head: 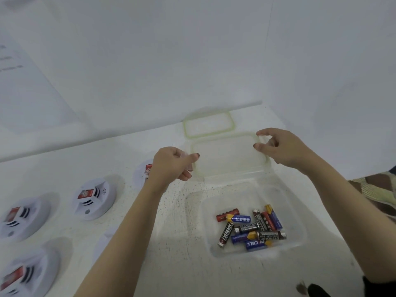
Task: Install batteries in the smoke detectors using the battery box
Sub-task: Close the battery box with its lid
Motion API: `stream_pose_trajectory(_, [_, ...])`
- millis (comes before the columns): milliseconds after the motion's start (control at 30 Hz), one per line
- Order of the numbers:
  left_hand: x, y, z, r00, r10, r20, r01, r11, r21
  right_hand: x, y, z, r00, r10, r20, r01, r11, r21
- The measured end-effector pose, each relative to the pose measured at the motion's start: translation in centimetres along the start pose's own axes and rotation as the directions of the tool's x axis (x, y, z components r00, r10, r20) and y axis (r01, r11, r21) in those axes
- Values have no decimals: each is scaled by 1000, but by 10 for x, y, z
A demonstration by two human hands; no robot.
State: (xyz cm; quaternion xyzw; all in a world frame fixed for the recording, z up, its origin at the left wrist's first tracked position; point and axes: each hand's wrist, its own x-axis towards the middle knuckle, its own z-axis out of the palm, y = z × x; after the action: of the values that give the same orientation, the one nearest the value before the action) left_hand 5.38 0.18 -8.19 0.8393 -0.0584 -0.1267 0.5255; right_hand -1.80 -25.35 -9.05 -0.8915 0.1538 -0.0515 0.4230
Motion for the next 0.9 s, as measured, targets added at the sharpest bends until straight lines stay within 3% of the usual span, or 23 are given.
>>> stream_pose_trajectory(200, [1,-3,3,999,-40,30,42,998,-44,-3,3,-1,1000,25,6,-25,999,47])
stream_pose_trajectory(433, [1,-7,7,990,-90,106,106,981,-165,-6,5,-2,997,74,30,-79,966,244])
stream_pose_trajectory(767, [5,-10,13,998,-64,8,65,980,-186,3,6,4,996,50,-72,-31,971,239])
stream_pose_trajectory(900, [6,-12,13,997,-73,-10,69,979,-190,2,9,5,999,25,-39,-14,962,273])
